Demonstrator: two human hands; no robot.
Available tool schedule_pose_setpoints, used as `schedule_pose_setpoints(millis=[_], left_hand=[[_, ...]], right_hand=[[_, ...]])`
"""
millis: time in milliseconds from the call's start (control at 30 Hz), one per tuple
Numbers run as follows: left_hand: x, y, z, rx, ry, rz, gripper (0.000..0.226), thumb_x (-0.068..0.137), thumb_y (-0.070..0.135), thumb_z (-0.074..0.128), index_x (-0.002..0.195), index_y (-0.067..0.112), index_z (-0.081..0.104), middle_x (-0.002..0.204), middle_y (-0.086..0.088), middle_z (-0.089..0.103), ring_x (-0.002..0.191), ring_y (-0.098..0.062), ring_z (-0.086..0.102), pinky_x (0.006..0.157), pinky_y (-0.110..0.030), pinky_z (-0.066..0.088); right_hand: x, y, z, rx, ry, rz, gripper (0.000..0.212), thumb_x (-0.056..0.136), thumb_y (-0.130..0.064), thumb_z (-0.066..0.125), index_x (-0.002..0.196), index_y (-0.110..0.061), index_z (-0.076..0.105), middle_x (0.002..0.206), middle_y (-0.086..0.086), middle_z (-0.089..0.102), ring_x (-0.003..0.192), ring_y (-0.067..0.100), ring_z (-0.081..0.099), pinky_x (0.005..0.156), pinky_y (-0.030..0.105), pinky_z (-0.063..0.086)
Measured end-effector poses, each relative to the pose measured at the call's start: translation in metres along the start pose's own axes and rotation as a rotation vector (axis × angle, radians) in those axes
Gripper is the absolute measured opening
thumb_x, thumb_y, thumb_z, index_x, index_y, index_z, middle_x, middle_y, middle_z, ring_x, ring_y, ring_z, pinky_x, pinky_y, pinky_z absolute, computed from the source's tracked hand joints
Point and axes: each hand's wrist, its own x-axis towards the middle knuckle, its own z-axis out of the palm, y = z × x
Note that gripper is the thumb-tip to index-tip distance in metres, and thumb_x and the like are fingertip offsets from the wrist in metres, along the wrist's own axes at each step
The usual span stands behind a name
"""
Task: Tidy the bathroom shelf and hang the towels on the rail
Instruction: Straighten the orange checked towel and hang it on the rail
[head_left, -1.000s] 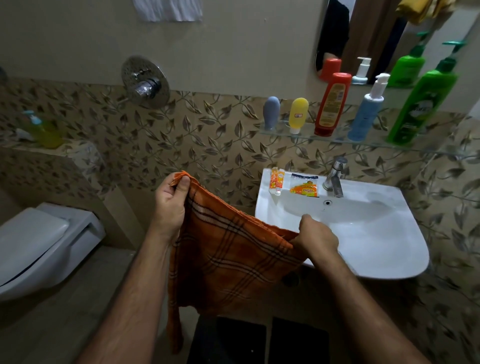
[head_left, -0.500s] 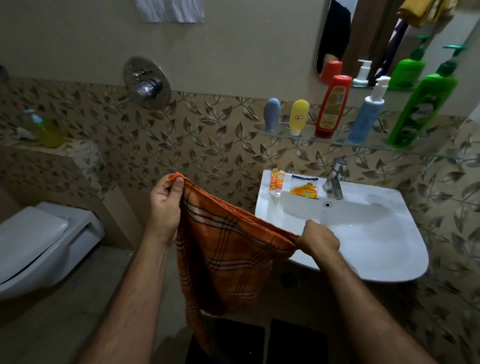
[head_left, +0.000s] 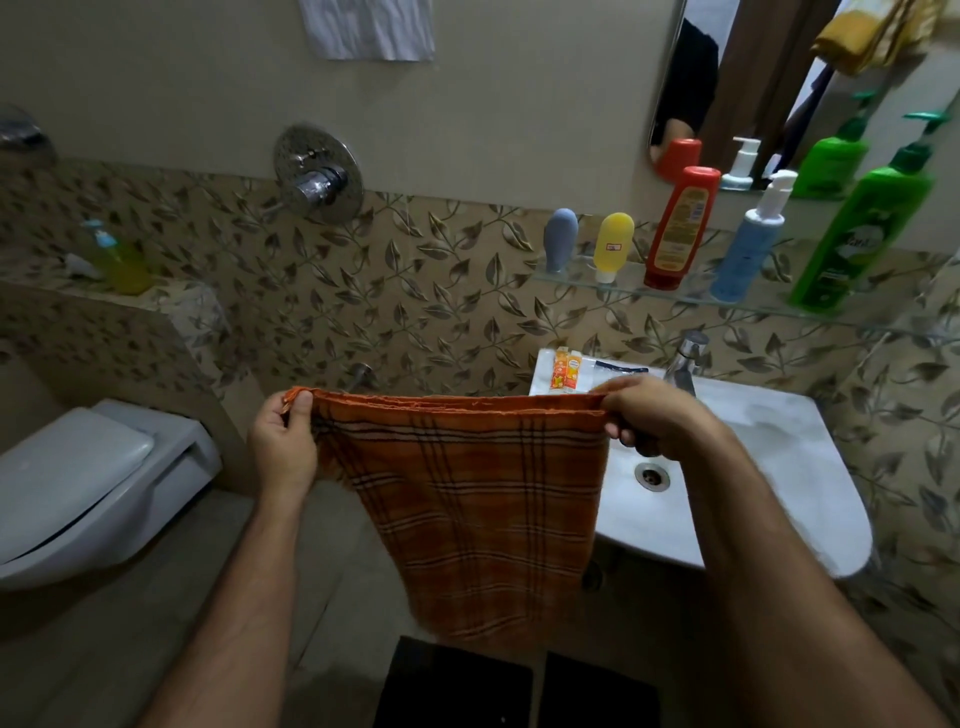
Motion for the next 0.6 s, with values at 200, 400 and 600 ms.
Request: schedule_pose_setpoints(millis=[200, 400, 600], left_hand=[[0.008, 0.019, 0.008, -0.021, 0.053, -0.022, 0.019, 0.101, 0.024, 0.047, 0.098, 0.011, 0.06, 0.064, 0.001, 0.055, 0.045, 0.001, 0.052, 0.055, -0.026, 0.043], [0.015, 0.053, 0.002, 0.167, 0.076, 0.173, 0.025, 0.103, 0.024, 0.044, 0.102, 0.005, 0.06, 0.082, -0.003, 0.056, 0.072, -0.016, 0.051, 0.053, -0.013, 0.036], [0.018, 0.076, 0.001, 0.108, 0.064, 0.215, 0.025, 0.104, 0.026, 0.039, 0.102, 0.007, 0.056, 0.073, 0.008, 0.05, 0.063, 0.001, 0.045, 0.049, -0.005, 0.034]], right_hand=[[-0.011, -0.016, -0.017, 0.223, -0.081, -0.082, 0.027, 0.102, -0.009, 0.041, 0.114, -0.007, 0.065, 0.086, 0.017, 0.076, 0.068, 0.022, 0.073, 0.052, 0.026, 0.054], [-0.02, -0.008, -0.043, -0.057, -0.132, -0.299, 0.027, 0.078, -0.013, 0.077, 0.105, -0.014, 0.072, 0.097, 0.005, 0.077, 0.094, 0.02, 0.072, 0.073, 0.034, 0.054], [-0.025, -0.014, -0.035, -0.188, 0.148, -0.507, 0.011, 0.088, -0.02, 0.069, 0.081, -0.015, 0.074, 0.081, 0.006, 0.07, 0.073, 0.009, 0.064, 0.063, 0.024, 0.049]])
